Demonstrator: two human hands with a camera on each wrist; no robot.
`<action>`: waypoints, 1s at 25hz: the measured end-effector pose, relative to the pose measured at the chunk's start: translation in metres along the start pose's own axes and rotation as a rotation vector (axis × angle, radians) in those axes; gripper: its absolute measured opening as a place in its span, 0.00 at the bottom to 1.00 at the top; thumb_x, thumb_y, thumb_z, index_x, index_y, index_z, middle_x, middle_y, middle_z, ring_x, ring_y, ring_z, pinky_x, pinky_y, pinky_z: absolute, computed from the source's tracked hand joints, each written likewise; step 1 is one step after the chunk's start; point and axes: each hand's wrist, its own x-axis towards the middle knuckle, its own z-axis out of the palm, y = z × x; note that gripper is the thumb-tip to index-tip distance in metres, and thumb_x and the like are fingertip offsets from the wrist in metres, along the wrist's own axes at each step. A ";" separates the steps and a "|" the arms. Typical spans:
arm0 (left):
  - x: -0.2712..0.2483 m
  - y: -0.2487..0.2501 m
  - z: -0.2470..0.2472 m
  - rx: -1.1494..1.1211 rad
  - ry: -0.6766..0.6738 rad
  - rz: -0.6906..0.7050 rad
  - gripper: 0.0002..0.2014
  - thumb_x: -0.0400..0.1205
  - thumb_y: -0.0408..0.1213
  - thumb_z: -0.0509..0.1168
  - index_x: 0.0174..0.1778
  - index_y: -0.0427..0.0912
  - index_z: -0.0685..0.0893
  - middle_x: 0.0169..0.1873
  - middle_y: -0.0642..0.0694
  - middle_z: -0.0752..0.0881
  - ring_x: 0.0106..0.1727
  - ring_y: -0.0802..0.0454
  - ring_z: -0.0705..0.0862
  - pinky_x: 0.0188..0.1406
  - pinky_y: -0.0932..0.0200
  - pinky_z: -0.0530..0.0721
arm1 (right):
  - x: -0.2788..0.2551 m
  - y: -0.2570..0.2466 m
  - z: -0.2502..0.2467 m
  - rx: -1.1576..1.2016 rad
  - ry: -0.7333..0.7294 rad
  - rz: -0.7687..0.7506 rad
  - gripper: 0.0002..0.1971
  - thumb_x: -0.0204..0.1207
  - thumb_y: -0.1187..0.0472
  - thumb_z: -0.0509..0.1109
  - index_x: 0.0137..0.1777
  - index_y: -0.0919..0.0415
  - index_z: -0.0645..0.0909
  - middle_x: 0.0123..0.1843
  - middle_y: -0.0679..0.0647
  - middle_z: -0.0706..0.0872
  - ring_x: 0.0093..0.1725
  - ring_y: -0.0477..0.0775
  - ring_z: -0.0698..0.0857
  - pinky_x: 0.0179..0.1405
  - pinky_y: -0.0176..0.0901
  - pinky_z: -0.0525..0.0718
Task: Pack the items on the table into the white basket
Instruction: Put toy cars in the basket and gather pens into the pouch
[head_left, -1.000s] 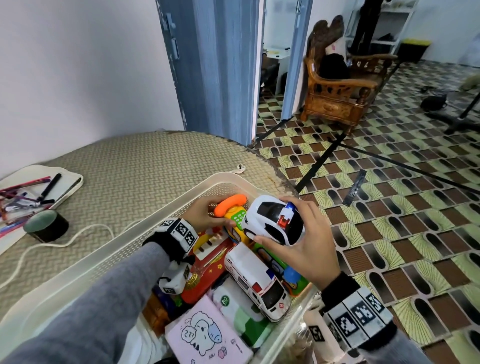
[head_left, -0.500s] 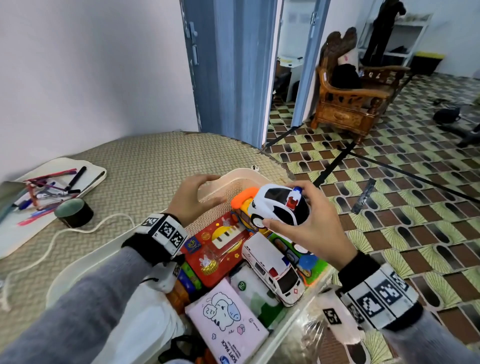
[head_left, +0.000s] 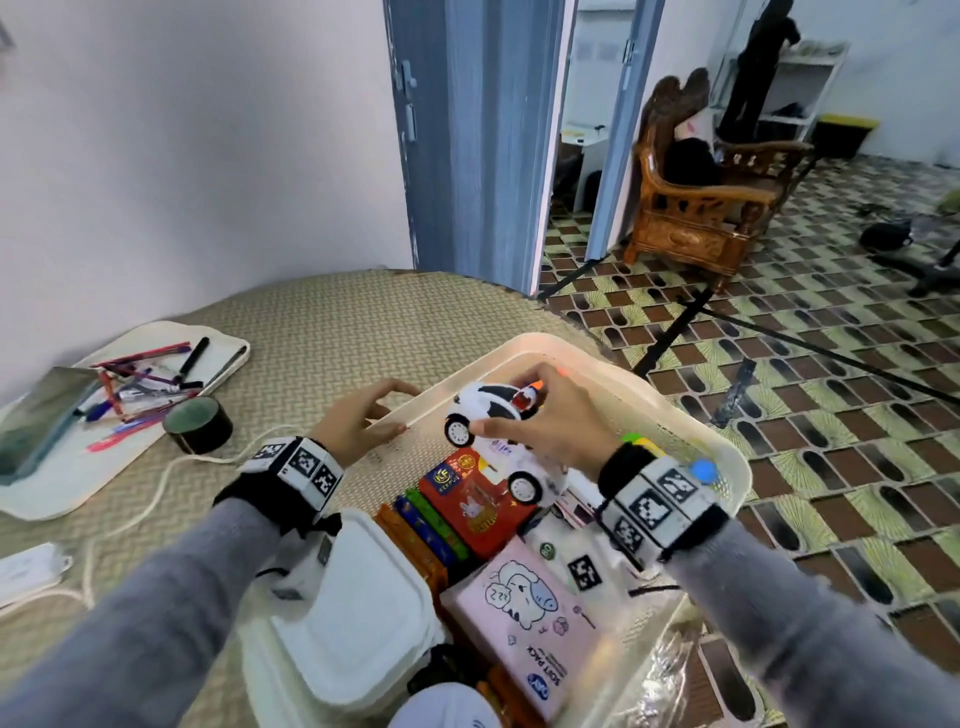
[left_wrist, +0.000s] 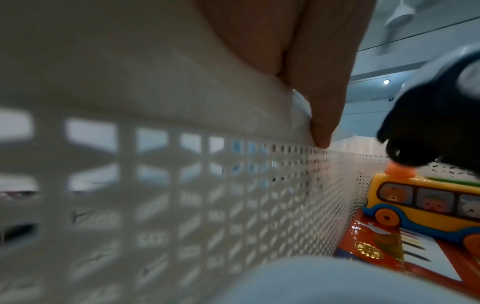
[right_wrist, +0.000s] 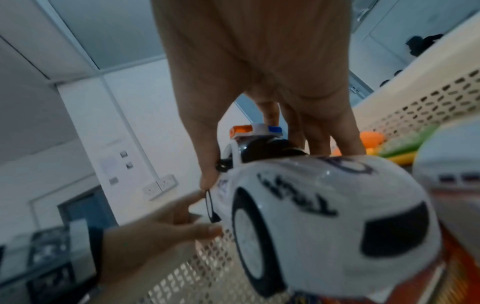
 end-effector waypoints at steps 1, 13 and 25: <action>0.000 0.000 -0.001 -0.018 0.010 0.012 0.20 0.80 0.28 0.68 0.57 0.61 0.77 0.41 0.48 0.90 0.36 0.66 0.85 0.35 0.71 0.78 | 0.005 0.004 0.016 -0.023 0.000 0.025 0.31 0.57 0.46 0.86 0.54 0.58 0.75 0.42 0.45 0.80 0.42 0.47 0.80 0.32 0.35 0.75; 0.004 -0.010 0.003 -0.158 0.036 0.093 0.21 0.77 0.23 0.67 0.59 0.52 0.79 0.39 0.49 0.89 0.40 0.53 0.88 0.36 0.64 0.81 | 0.031 0.055 0.087 -0.301 0.115 0.091 0.34 0.61 0.50 0.83 0.65 0.54 0.73 0.61 0.58 0.77 0.62 0.62 0.77 0.60 0.54 0.77; 0.001 -0.009 0.002 -0.179 0.006 0.043 0.22 0.79 0.26 0.66 0.59 0.59 0.79 0.40 0.39 0.90 0.42 0.44 0.89 0.44 0.48 0.85 | 0.032 0.063 0.073 -0.717 0.129 0.060 0.34 0.66 0.57 0.79 0.73 0.47 0.72 0.66 0.59 0.69 0.67 0.63 0.67 0.60 0.54 0.74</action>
